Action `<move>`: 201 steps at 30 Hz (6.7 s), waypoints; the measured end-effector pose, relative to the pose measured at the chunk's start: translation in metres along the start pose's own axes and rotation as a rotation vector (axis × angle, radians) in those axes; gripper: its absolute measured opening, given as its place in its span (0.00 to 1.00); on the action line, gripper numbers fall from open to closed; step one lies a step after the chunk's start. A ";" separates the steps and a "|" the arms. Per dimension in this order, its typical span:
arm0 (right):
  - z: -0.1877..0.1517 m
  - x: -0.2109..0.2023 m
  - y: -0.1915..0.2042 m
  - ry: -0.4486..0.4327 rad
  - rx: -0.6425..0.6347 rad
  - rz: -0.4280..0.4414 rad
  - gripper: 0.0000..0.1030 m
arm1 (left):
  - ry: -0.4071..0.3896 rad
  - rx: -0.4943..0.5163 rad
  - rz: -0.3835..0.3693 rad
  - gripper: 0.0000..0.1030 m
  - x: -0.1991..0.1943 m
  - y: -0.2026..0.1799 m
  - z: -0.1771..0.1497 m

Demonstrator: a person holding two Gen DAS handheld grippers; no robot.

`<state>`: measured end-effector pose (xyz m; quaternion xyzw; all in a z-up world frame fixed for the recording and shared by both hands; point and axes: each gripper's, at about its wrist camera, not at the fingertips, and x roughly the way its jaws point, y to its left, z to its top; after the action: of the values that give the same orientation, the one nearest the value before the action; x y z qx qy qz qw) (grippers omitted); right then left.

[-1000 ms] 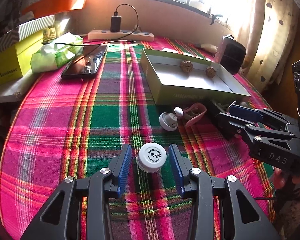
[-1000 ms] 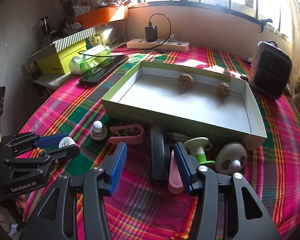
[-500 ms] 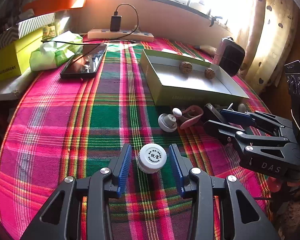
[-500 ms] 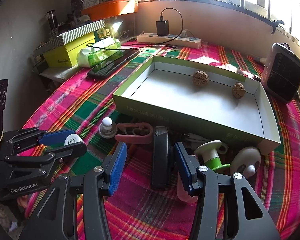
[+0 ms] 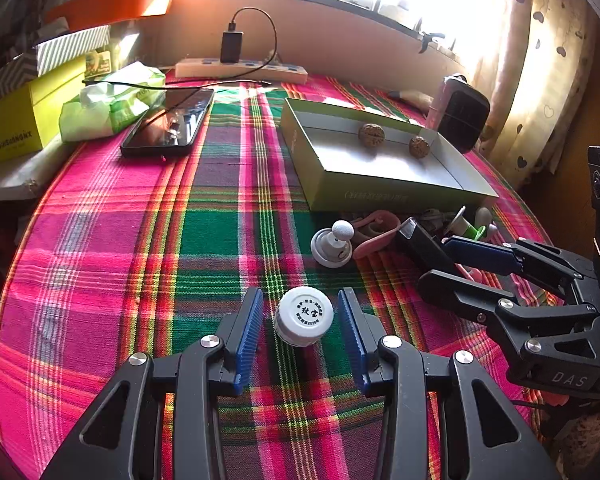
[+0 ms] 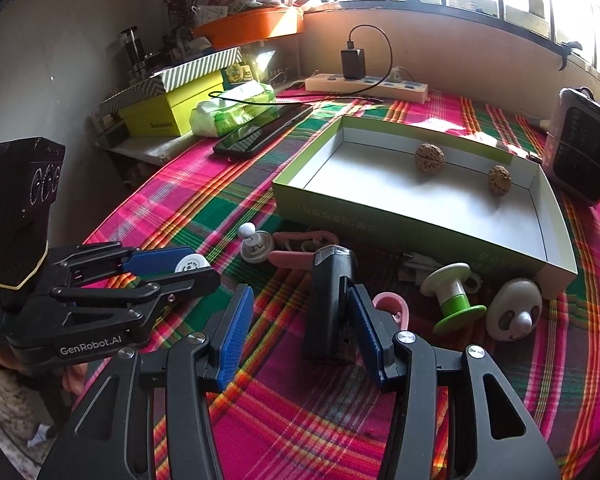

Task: Organize objects
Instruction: 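Grasp the black rectangular device with the right tool while the left tool holds the jar, then carry the white jar and black device over the white box, then lower the black device between the walnuts and open the right tool while the left tool releases the jar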

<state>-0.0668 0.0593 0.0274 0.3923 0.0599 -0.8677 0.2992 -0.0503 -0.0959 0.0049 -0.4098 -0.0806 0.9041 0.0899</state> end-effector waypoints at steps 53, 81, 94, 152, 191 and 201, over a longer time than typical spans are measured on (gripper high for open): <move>0.000 0.017 -0.001 0.059 -0.037 -0.101 0.49 | 0.001 0.009 0.012 0.36 0.001 -0.002 0.000; -0.003 0.018 -0.003 0.076 -0.032 -0.110 0.28 | 0.005 0.030 0.065 0.25 0.001 -0.002 -0.002; 0.000 0.013 -0.005 0.065 -0.013 -0.106 0.28 | 0.010 0.030 0.061 0.25 0.001 -0.003 -0.001; 0.091 0.035 -0.114 0.075 0.194 -0.248 0.28 | -0.014 0.128 0.002 0.25 0.064 -0.045 0.119; 0.098 0.078 -0.141 0.132 0.234 -0.263 0.28 | 0.076 0.175 0.048 0.25 0.134 -0.052 0.152; 0.098 0.077 -0.142 0.126 0.241 -0.259 0.28 | 0.080 0.185 0.050 0.25 0.135 -0.054 0.153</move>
<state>-0.2504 0.1054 0.0206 0.4681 0.0241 -0.8735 0.1316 -0.2478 -0.0233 0.0182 -0.4374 0.0171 0.8926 0.1077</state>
